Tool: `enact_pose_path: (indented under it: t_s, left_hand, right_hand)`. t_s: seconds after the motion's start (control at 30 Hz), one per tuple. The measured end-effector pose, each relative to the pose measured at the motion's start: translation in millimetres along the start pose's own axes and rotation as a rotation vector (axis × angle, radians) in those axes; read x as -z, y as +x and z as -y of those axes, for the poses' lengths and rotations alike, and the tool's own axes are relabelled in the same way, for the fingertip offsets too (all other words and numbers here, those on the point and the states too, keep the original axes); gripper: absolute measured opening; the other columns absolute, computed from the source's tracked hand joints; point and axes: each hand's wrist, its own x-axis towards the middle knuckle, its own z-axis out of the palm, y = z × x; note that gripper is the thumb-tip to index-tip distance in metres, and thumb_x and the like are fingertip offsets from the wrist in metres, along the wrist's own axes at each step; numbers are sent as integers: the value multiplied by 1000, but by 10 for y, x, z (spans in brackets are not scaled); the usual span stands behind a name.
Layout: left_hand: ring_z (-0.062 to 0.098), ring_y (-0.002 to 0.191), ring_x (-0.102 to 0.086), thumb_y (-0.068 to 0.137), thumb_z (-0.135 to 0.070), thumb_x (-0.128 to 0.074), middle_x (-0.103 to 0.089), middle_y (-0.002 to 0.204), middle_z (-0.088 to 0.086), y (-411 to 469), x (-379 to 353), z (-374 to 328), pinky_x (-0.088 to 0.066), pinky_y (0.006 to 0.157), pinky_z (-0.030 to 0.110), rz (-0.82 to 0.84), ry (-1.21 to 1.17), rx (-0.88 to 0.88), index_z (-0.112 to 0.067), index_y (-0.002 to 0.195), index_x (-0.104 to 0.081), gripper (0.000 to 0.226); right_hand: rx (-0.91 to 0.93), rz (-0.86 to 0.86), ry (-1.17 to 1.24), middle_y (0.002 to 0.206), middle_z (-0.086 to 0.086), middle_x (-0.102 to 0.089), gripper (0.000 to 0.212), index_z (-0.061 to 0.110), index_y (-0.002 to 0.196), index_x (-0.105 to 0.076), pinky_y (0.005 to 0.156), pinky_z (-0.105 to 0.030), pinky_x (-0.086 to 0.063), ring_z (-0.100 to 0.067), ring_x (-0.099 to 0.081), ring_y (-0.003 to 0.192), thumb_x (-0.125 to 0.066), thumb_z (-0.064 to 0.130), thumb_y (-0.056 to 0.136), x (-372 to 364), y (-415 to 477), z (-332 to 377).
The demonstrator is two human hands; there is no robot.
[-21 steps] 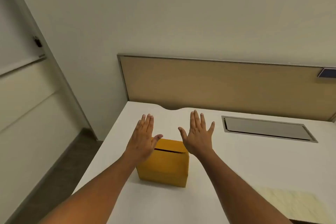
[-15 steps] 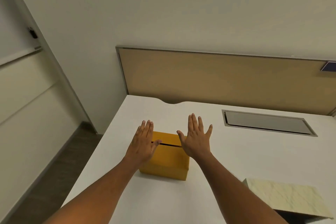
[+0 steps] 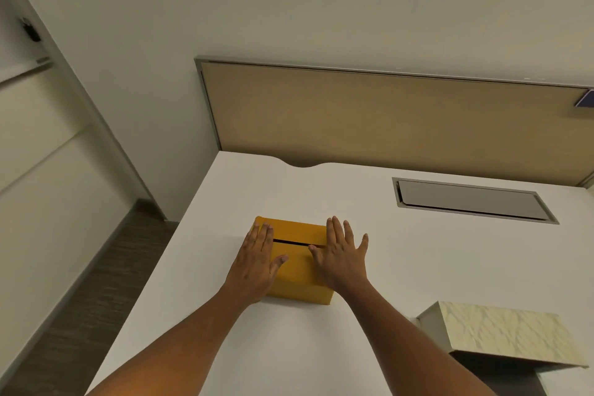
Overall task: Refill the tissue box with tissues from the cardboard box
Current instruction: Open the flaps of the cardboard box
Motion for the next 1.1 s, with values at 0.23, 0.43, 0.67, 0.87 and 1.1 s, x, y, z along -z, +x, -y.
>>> enact_pose_path:
  t_s: [0.23, 0.43, 0.67, 0.87, 1.1]
  left_hand:
    - [27, 149, -1, 69, -77, 18, -9, 162, 9, 97, 97, 41, -8, 123, 38, 7, -88, 84, -11, 152, -14, 110]
    - [33, 148, -9, 98, -48, -28, -10, 162, 8, 302, 180, 91, -17, 120, 48, 95, -362, 259, -19, 148, -30, 58]
    - [24, 148, -15, 100, -47, -22, -10, 162, 8, 423, 201, 122, -11, 120, 38, 306, -412, 255, -22, 147, -32, 55]
    - [33, 140, -31, 98, -52, -20, -34, 152, 18, 466, 237, 142, -23, 117, 49, 324, -425, 287, -15, 139, -43, 60]
    - [34, 119, -53, 96, -57, -16, -60, 123, 18, 562, 405, 105, -39, 93, 37, 386, -423, 273, -12, 100, -61, 64]
  right_hand:
    - [16, 17, 9, 133, -9, -45, 55, 14, 131, -37, 90, -45, -42, -30, -42, 116, -27, 53, 95, -40, -74, 51]
    - [51, 12, 18, 119, -7, -50, 41, 16, 110, -51, 86, -44, -43, -28, -44, 107, -28, 47, 97, -27, -75, 27]
    - [53, 62, 28, 121, -6, -50, 41, 18, 111, -52, 88, -44, -41, -27, -44, 110, -26, 46, 98, -51, -94, -10]
    - [55, -16, 70, 126, -4, -52, 38, 19, 110, -56, 94, -43, -37, -27, -42, 117, -29, 44, 98, -35, -149, 12]
    - [235, -255, 270, 99, 2, -65, 16, 19, 102, -61, 77, -36, -47, -24, -57, 89, -48, 26, 95, -97, -590, -10]
